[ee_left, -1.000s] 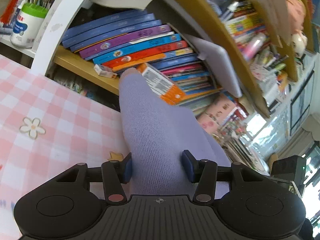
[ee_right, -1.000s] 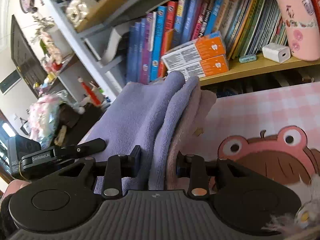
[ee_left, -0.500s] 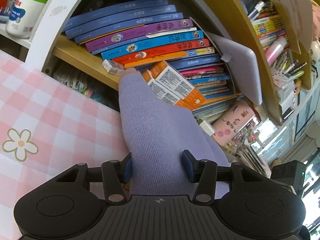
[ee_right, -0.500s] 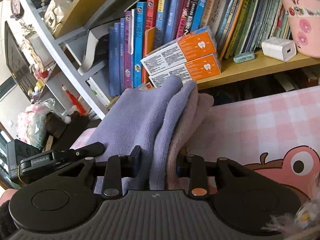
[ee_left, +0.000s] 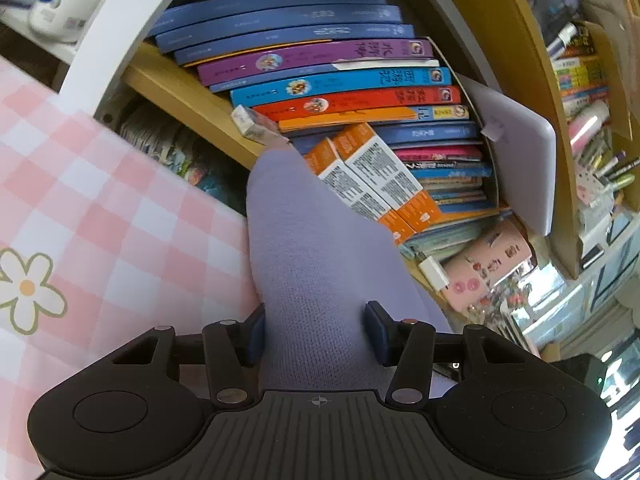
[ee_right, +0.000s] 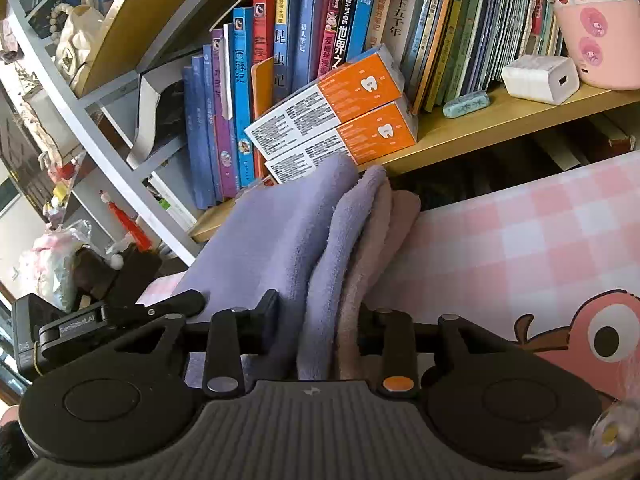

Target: Fold clothes

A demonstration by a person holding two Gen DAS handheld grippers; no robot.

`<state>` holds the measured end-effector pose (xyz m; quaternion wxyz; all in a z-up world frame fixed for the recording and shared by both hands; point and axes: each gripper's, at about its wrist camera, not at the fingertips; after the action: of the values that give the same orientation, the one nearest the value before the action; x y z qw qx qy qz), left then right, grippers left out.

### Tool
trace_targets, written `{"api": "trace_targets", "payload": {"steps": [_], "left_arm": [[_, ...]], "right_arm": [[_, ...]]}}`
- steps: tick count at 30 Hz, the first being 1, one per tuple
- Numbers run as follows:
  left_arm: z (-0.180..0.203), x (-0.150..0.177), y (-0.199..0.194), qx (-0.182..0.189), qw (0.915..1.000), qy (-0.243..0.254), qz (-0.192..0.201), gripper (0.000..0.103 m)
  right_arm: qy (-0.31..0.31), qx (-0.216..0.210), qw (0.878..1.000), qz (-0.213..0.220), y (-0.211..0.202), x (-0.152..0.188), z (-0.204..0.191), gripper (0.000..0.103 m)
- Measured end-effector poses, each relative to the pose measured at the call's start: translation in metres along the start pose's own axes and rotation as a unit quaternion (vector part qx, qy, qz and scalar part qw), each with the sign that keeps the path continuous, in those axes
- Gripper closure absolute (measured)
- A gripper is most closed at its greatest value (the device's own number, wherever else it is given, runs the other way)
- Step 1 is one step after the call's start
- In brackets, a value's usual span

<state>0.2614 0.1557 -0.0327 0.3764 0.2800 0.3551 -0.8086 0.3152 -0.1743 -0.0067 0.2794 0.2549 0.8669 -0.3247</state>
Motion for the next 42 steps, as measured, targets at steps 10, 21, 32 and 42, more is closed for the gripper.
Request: {"api": "trace_targets", "payload": {"steps": [10,21,32,42], "left_arm": [[0.044,0.026,-0.063,-0.044,0.9933,0.071,0.081,0.038],[0.099,0.095,-0.135,-0.185,0.957,0.19,0.116,0.023],[0.124,0.124,-0.157,-0.247,0.9236,0.272,0.109,0.007],[0.132,0.135,-0.154,-0.251,0.9157,0.296,0.104,0.003]], "right_arm": [[-0.026,0.034,0.996,0.08,-0.065,0.031,-0.024,0.036],[-0.156,0.158,0.968,0.12,-0.133,0.117,-0.086,0.019],[-0.204,0.228,0.941,0.142,-0.165,0.162,-0.102,0.009],[-0.214,0.245,0.933,0.156,-0.171,0.171,-0.103,0.0]]}}
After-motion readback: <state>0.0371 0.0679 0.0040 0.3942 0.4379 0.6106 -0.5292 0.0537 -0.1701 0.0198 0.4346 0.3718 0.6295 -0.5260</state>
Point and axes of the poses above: each gripper's, at about its wrist camera, not at the fingertips, and y roughly the way its jaws point, z to its right, x to its underside, and after that the axes turned 6 degrees about y, right-handed
